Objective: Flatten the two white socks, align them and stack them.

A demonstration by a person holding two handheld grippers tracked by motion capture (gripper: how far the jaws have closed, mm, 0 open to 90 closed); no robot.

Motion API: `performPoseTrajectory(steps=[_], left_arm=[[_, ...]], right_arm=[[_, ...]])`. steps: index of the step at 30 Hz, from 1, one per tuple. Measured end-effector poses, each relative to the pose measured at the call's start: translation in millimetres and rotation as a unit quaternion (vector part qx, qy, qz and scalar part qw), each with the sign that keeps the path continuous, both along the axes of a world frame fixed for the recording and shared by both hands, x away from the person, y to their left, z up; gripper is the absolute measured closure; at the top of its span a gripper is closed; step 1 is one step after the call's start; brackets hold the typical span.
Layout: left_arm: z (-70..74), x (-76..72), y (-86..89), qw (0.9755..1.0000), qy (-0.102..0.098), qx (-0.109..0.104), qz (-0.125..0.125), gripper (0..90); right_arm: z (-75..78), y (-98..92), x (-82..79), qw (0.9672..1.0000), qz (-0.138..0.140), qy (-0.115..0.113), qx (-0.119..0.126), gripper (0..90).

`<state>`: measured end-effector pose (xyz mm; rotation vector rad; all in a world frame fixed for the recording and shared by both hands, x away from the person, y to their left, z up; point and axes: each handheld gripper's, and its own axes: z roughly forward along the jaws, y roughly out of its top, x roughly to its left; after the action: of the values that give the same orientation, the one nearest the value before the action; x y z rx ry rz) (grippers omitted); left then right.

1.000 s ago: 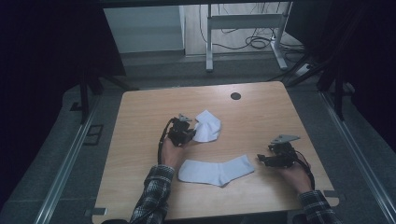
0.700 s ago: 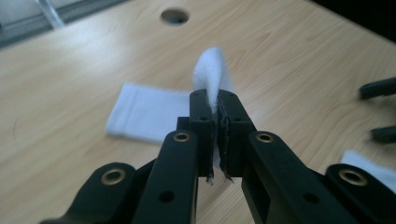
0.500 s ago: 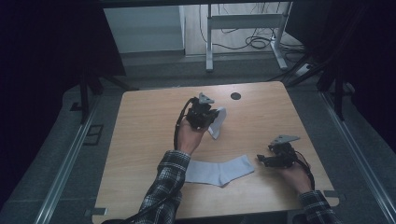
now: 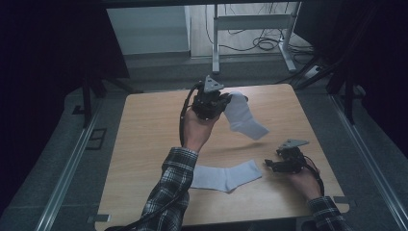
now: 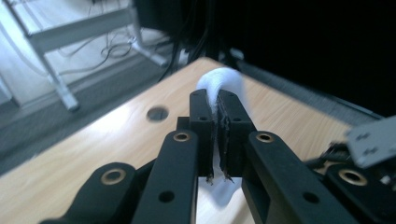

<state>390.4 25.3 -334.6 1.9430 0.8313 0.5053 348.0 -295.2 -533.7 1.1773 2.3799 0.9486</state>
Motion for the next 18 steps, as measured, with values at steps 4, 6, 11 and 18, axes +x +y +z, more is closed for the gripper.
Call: performPoseTrajectory(steps=[4, 6, 11, 18], left_arm=[[-30.9, 5.4, 14.9, 0.9991, 0.036, 0.008, 0.019, 85.5], [-39.8, 7.3, 18.8, 0.9987, 0.045, 0.01, 0.024, 85.6], [-81.3, 14.6, 41.8, 0.9951, 0.082, 0.018, 0.052, 85.5], [-103.2, 13.5, 60.7, 0.9922, 0.101, 0.02, 0.069, 85.3]], right_arm=[[-0.1, 0.2, -0.1, 1.0, -0.001, 0.0, 0.0, 30.4], [-0.1, 0.2, -0.1, 1.0, -0.001, 0.0, 0.0, 30.5], [-0.4, 0.2, -0.1, 1.0, -0.002, -0.002, 0.0, 30.4], [0.9, 0.8, 0.3, 1.0, -0.007, 0.002, -0.003, 32.9]])
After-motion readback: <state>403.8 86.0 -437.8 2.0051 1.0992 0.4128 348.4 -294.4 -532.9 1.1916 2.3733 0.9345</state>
